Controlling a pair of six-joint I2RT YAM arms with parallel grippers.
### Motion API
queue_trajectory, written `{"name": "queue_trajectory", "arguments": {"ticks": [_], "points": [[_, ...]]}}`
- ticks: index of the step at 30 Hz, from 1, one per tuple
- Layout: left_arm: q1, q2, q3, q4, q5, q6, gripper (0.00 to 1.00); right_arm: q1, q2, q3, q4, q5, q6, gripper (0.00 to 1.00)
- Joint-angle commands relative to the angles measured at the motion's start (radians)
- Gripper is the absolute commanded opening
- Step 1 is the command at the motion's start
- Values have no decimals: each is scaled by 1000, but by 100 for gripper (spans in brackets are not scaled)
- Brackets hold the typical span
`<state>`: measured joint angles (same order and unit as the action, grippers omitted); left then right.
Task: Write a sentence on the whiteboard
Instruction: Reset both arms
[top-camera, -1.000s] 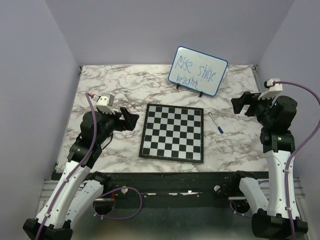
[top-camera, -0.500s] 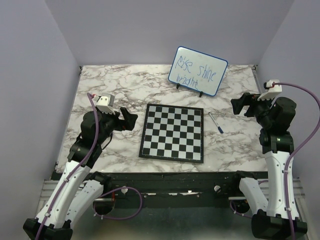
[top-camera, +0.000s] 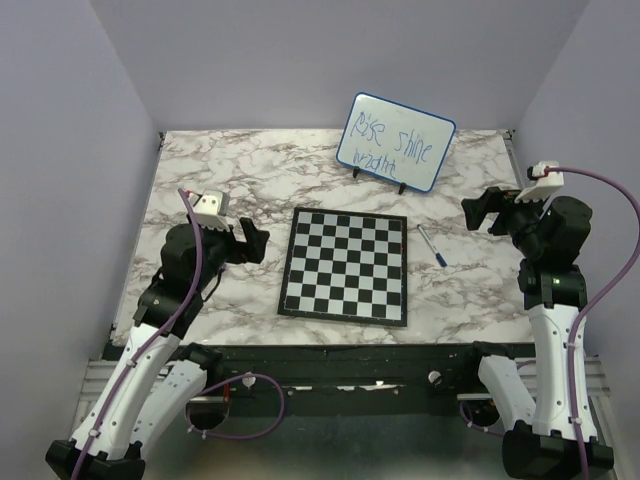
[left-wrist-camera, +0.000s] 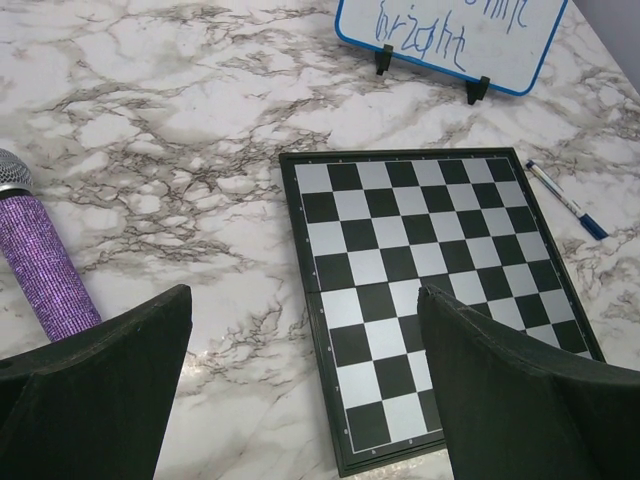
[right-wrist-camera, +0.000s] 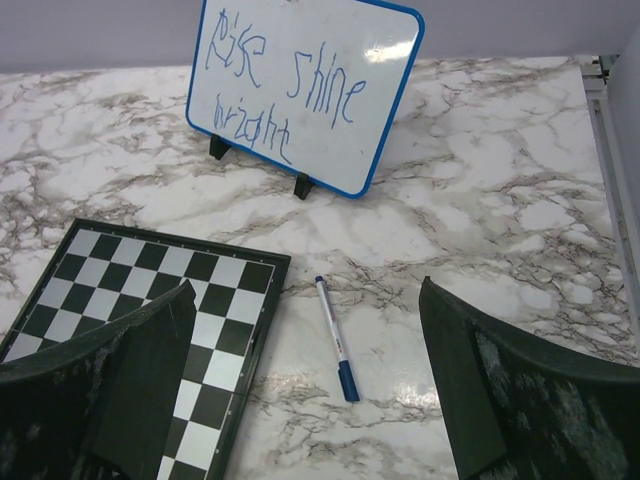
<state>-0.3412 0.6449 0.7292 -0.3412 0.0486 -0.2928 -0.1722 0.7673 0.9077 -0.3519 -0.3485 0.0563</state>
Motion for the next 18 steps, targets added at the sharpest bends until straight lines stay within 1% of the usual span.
{"name": "queue_trajectory", "arguments": {"ticks": [1, 18], "points": [[5, -13, 10, -7, -27, 21, 99, -4, -16, -12, 25, 26, 7, 99], [5, -30, 3, 1, -41, 17, 99, -4, -17, -13, 27, 19, -26, 99]]}}
